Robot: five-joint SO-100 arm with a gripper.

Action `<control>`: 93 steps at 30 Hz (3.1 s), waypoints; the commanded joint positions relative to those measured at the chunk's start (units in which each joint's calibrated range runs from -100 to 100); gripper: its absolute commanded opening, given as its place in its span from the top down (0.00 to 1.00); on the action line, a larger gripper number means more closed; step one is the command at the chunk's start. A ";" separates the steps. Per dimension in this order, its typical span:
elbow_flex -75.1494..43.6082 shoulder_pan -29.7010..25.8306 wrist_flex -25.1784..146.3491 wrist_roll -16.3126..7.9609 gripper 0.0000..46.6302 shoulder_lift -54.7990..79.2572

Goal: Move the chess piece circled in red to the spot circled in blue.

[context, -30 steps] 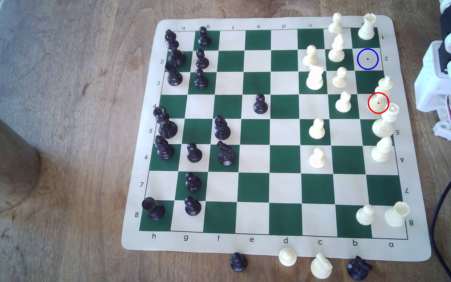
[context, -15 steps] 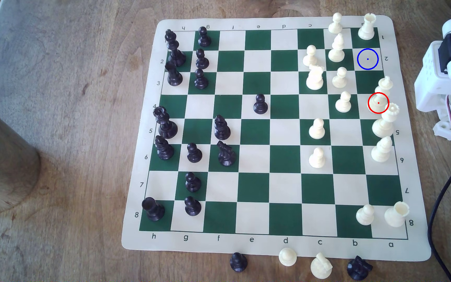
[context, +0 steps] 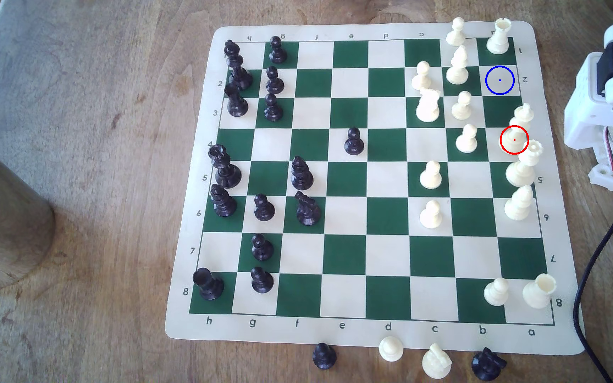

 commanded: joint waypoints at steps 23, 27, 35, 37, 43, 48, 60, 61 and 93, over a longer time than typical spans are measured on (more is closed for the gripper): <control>-1.26 -7.36 29.95 -18.46 0.60 33.34; 0.10 -8.06 30.20 -18.17 0.45 36.05; 1.46 -6.66 29.46 -15.87 0.45 42.67; 2.19 -6.27 29.30 -15.38 0.45 43.18; 3.91 -5.17 25.53 -14.55 0.50 45.73; 5.72 -3.53 22.66 -14.26 0.60 46.75; 6.63 -0.24 20.29 -13.72 0.53 53.37; 6.81 -0.09 20.04 -13.72 0.53 53.62; 10.17 -2.75 14.64 -16.12 0.99 57.10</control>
